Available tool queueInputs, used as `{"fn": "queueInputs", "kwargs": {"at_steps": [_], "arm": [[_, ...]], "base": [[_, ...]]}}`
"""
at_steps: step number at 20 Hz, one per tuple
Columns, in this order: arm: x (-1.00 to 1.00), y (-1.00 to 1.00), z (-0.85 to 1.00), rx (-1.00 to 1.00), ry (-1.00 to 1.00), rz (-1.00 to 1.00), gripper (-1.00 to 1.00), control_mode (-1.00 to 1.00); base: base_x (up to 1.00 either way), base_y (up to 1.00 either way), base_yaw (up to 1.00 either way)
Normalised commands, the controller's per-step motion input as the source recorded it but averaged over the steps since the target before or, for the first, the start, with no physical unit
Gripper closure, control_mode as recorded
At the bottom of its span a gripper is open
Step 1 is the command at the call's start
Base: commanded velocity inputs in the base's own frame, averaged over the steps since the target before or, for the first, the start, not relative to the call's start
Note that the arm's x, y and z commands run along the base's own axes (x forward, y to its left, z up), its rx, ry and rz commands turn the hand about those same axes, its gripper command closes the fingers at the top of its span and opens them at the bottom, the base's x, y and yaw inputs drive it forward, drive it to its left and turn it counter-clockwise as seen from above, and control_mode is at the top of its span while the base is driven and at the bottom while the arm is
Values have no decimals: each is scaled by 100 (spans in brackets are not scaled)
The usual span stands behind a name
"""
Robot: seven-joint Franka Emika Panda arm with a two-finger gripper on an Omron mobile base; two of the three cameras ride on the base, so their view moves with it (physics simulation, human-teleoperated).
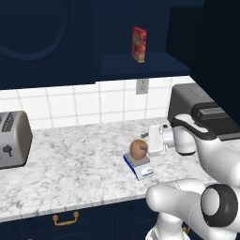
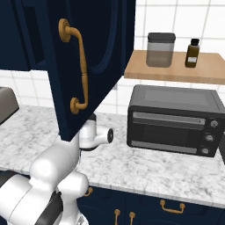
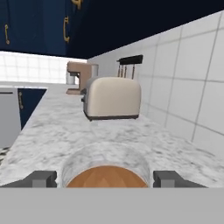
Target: Pick the honey bottle and place it on the digital scale for weighing, and close the cabinet.
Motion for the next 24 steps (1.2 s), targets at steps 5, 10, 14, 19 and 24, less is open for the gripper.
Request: {"fn": "queueInputs", "kwargs": {"at_steps": [5,10,14,19,24], "arm": [[0,9,-2,0,-7,-1,-100,-100],[0,0,0,0,0,0,-100,-100],[-4,0,0,0,-1,0,-100,-100],[-16,0,15,0,-7,0,-100,-100],[-20,5,30,0,-14,0,-100,-100]], "base": [[0,0,0],[0,0,0],[0,0,0],[0,0,0],[0,0,0]]}}
